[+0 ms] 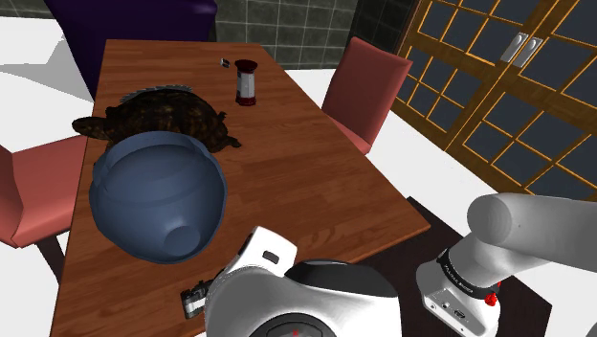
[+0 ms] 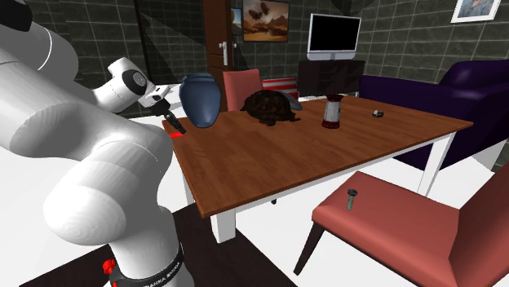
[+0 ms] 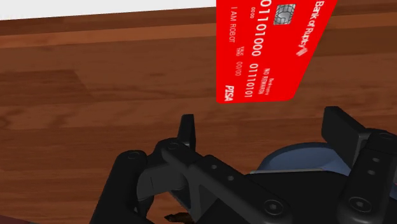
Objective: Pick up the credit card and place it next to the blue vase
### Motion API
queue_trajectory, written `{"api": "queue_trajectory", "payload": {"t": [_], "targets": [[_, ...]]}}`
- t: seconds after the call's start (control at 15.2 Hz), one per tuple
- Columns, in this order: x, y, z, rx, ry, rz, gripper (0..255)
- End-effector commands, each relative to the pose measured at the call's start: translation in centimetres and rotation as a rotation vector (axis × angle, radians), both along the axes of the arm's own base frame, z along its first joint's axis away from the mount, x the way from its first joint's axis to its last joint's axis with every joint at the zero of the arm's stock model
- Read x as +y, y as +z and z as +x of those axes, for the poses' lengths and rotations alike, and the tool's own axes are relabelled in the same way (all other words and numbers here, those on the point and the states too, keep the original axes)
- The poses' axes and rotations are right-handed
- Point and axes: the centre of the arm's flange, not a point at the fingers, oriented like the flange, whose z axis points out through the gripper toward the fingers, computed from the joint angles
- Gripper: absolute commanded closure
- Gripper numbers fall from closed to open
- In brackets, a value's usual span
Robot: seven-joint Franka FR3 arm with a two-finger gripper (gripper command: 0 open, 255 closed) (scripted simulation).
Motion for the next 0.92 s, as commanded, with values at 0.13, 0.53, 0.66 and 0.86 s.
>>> {"api": "queue_trajectory", "payload": {"t": [0.13, 0.53, 0.66, 0.86], "targets": [[0.2, 1.1, -0.7, 0.000, 0.000, 0.000, 0], [0.6, 4.2, -2.7, 0.000, 0.000, 0.000, 0], [0.6, 4.2, -2.7, 0.000, 0.000, 0.000, 0], [0.6, 4.2, -2.7, 0.000, 0.000, 0.000, 0]]}}
